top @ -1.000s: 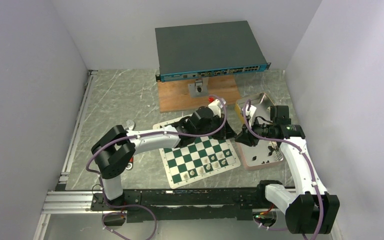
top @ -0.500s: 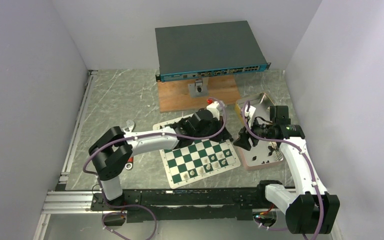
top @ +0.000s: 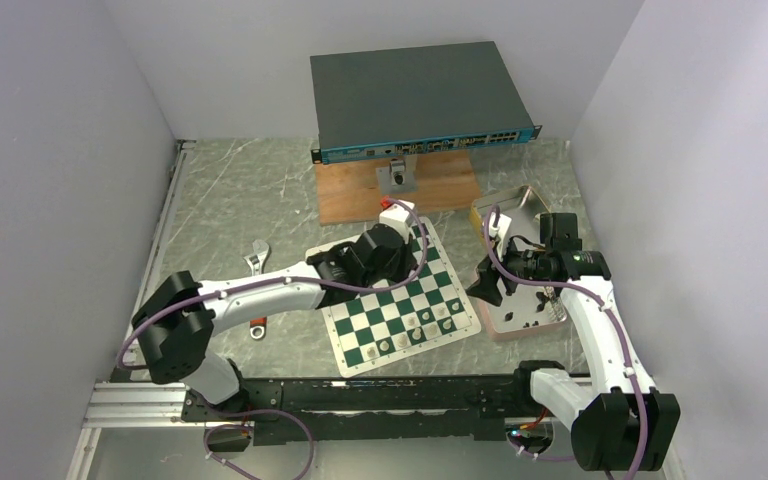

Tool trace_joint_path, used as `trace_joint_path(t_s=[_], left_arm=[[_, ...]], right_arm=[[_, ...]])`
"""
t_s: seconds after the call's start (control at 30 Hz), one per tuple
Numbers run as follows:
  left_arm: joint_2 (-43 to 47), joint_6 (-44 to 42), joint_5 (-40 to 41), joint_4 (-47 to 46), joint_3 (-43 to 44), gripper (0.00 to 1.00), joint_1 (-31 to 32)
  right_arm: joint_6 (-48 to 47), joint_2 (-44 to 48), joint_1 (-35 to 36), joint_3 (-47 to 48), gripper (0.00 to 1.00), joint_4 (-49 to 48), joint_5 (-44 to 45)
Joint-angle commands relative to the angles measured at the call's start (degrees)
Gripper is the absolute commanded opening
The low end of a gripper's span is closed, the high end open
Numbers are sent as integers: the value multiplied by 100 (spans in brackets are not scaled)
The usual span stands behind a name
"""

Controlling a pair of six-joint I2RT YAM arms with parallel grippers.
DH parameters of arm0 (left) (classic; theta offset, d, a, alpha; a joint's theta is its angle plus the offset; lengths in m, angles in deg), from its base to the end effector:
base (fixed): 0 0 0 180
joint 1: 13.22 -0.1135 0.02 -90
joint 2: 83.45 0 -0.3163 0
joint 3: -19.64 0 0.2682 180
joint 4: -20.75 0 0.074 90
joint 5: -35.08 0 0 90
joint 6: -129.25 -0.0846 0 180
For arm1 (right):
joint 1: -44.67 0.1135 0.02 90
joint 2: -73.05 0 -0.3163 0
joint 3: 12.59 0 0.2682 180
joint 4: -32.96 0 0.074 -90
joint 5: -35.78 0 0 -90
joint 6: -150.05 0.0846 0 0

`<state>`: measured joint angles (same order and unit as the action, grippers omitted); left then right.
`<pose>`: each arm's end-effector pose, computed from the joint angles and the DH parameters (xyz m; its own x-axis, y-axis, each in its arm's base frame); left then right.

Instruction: Set up the chess pieces on the board

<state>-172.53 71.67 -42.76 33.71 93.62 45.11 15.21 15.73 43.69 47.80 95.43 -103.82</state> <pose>0.2316 -0.3414 0.2862 -0.6022 -0.0220 -0.7980 0.4875 0.7814 -0.3895 0.1837 0.0613 0.2832 -0.3448 -0.4512 -0.8232 -0.8738 0.4746 0.1059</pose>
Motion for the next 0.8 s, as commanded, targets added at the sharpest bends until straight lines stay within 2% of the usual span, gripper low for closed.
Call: trace_joint_path(t_s=[0.0, 0.17, 0.3, 0.77], left_arm=[[361, -632, 1136, 496, -218, 0, -33], [528, -938, 1745, 619, -417, 0, -186], [591, -1033, 1914, 591, -601, 0, -464], [593, -1094, 1728, 303, -1007, 0, -1371]], right_arm=[[-170, 74, -25, 79, 72, 8, -138], [-272, 20, -39, 105, 71, 84, -136], [-347, -14, -50, 121, 72, 151, -150], [-385, -130, -91, 132, 71, 179, -142]])
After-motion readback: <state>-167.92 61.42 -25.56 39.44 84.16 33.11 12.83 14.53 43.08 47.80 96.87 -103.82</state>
